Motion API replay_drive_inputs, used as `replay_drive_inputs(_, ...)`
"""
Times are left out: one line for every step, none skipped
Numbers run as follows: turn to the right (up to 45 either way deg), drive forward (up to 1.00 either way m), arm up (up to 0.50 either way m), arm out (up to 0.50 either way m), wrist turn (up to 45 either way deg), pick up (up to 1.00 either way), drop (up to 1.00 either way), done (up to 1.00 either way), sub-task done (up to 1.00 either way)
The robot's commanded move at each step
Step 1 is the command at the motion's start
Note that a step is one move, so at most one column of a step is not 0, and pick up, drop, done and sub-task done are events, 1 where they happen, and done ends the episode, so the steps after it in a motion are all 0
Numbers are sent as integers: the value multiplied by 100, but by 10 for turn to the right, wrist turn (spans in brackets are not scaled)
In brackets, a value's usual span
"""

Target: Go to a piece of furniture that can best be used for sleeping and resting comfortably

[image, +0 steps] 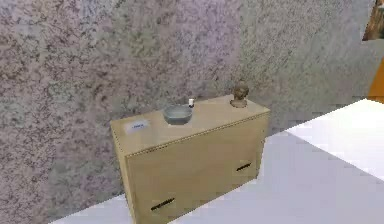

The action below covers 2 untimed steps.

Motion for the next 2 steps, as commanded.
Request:
replay_drive_inputs(450, 0, 0, 0, 0, 0, 0, 0, 0)
replay_drive_inputs(450, 0, 0, 0, 0, 0, 0, 0, 0)
